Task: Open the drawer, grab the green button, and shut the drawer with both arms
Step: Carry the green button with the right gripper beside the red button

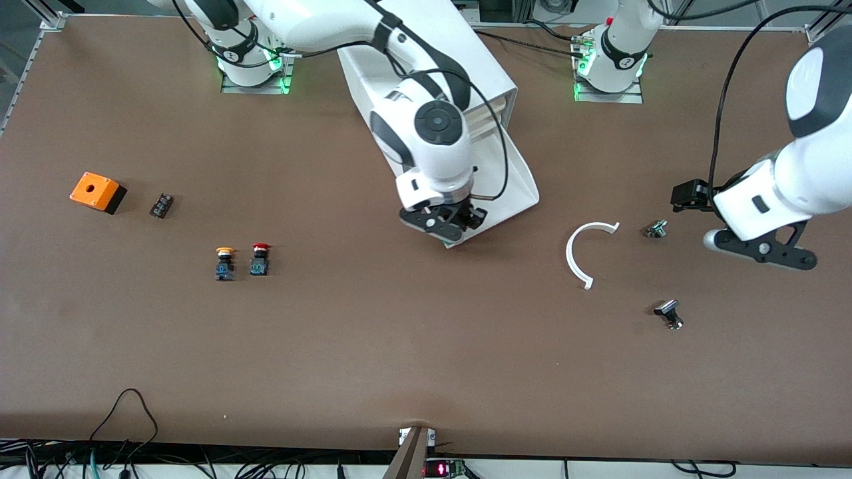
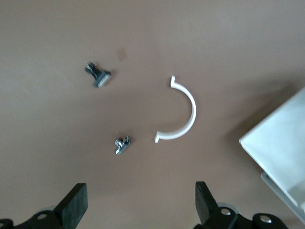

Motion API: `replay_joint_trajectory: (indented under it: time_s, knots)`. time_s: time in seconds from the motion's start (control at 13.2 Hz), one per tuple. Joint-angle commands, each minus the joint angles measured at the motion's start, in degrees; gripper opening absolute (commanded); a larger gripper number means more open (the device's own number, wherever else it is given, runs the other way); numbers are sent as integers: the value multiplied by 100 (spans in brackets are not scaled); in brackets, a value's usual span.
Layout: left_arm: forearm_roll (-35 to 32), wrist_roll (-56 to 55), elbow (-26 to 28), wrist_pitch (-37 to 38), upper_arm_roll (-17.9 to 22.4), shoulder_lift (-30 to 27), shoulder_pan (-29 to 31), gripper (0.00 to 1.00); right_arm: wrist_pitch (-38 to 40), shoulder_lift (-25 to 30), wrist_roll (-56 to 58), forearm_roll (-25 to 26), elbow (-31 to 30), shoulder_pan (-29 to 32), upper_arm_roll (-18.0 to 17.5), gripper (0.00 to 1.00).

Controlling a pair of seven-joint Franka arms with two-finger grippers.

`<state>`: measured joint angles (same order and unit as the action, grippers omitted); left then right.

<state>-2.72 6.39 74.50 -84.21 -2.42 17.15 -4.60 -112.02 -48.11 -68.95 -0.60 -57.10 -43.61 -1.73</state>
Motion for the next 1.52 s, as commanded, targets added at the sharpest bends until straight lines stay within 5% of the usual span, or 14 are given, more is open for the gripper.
replay_joint_trajectory:
  time_s: [0.0, 0.15, 0.46, 0.91, 1.44]
  knots:
    - [-9, -374, 1907, -1112, 22, -1396, 134, 99, 749, 362, 1132, -107, -12, 457, -117, 0]
    - [-18, -699, 2497, -1168, 5, -1924, 144, 99, 1224, 529, 1935, -116, -81, 643, -55, 0]
    - [-18, -780, 2473, -1027, -57, -1882, 188, 99, 1421, 1152, 3480, -107, -1229, 968, 277, 0]
    - [236, -1646, 2280, -298, -75, -1848, 161, 99, -544, 2296, 5723, -125, -4191, 995, 1262, 0]
    - [308, -4816, 2315, -1693, -285, -162, -268, 99, -2234, 2166, 6042, -134, -5433, 1109, 1430, 0]
